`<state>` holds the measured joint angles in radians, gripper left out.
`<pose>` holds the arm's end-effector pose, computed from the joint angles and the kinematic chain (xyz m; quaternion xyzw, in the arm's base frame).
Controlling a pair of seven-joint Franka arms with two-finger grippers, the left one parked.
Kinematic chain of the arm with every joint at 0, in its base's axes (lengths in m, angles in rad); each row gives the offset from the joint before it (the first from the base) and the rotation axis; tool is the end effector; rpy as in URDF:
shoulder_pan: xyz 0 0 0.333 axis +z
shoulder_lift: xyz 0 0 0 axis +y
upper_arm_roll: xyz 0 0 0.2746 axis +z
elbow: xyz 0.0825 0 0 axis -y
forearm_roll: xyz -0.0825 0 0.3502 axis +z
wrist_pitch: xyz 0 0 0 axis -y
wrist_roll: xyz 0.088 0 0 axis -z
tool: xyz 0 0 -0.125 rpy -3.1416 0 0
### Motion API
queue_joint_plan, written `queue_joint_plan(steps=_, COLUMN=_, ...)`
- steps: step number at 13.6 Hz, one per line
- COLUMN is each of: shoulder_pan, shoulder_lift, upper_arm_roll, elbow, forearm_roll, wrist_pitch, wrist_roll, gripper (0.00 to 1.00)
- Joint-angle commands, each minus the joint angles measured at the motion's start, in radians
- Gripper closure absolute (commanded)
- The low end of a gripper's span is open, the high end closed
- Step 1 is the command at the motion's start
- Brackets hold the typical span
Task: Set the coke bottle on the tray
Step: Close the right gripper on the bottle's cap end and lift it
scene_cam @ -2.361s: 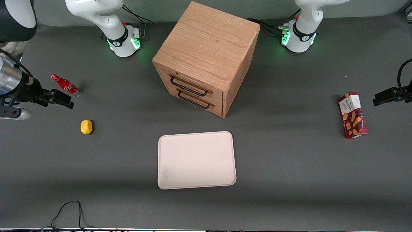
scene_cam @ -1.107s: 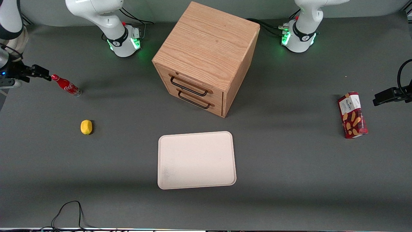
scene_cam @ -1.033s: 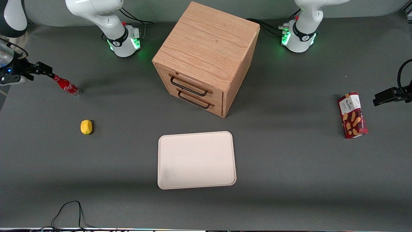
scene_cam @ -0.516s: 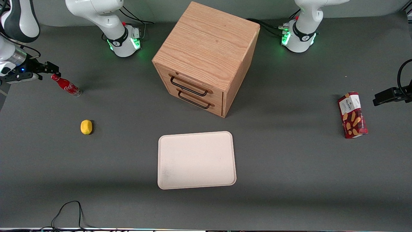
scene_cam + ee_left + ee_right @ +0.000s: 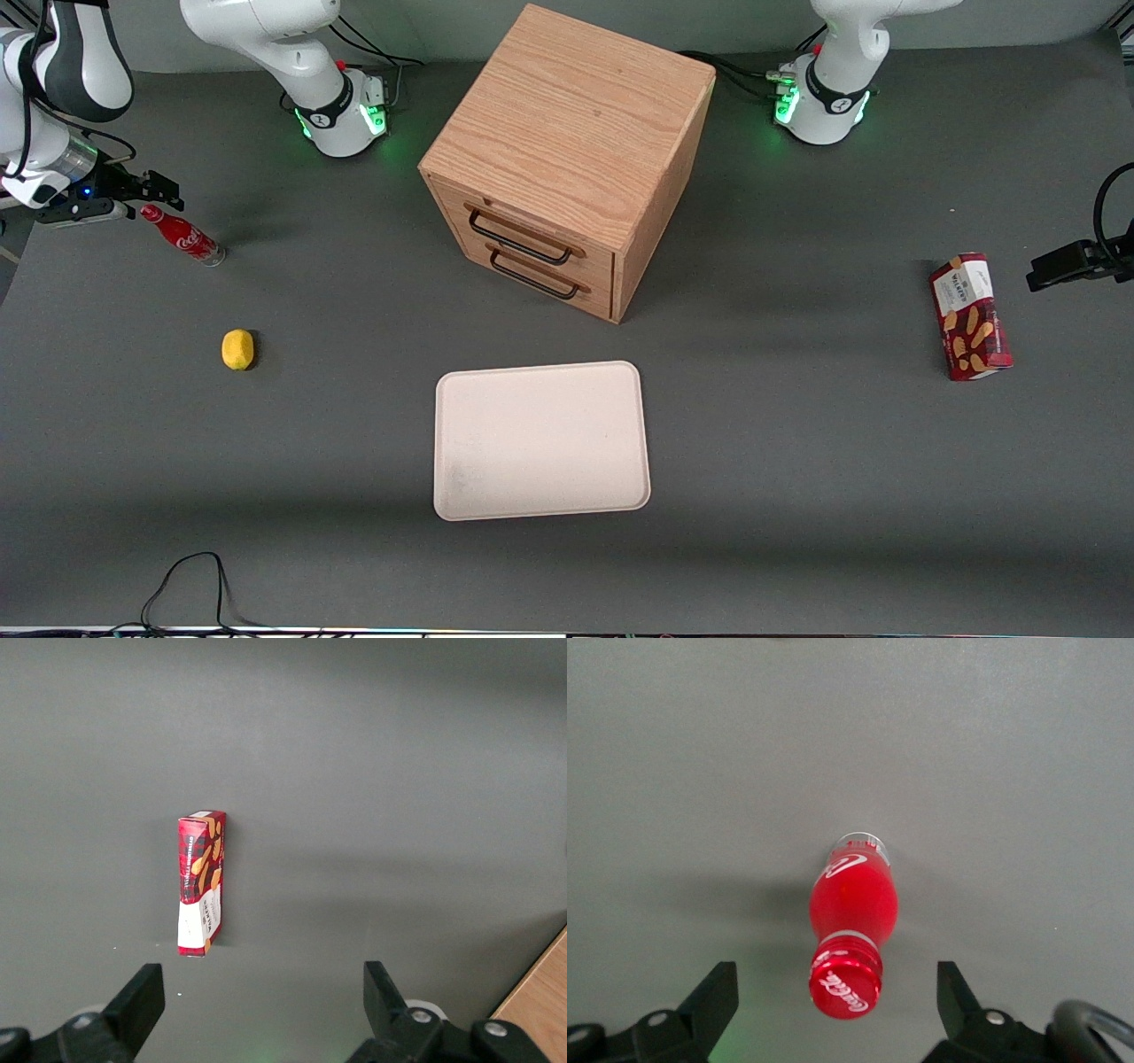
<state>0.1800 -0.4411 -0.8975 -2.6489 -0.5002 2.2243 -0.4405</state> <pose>0.2933 -0.2422 0.2912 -0.9973 -0.0599 0.0427 0.0037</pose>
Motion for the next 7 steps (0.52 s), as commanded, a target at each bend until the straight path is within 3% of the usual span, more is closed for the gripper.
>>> queue_joint_plan(steps=1, shoulder_pan=0.012, shoulder_lift=-0.007, upper_arm_roll=-0.017, elbow=-0.009, forearm_roll=-0.027, wrist_pitch=0.023, wrist_roll=-0.009, gripper=0.11)
queue_joint_plan(steps=7, shoulder_pan=0.018, shoulder_lift=-0.001, upper_arm_roll=-0.015, elbow=-0.006, forearm_roll=-0.027, wrist_pitch=0.028, wrist_roll=-0.009, gripper=0.35)
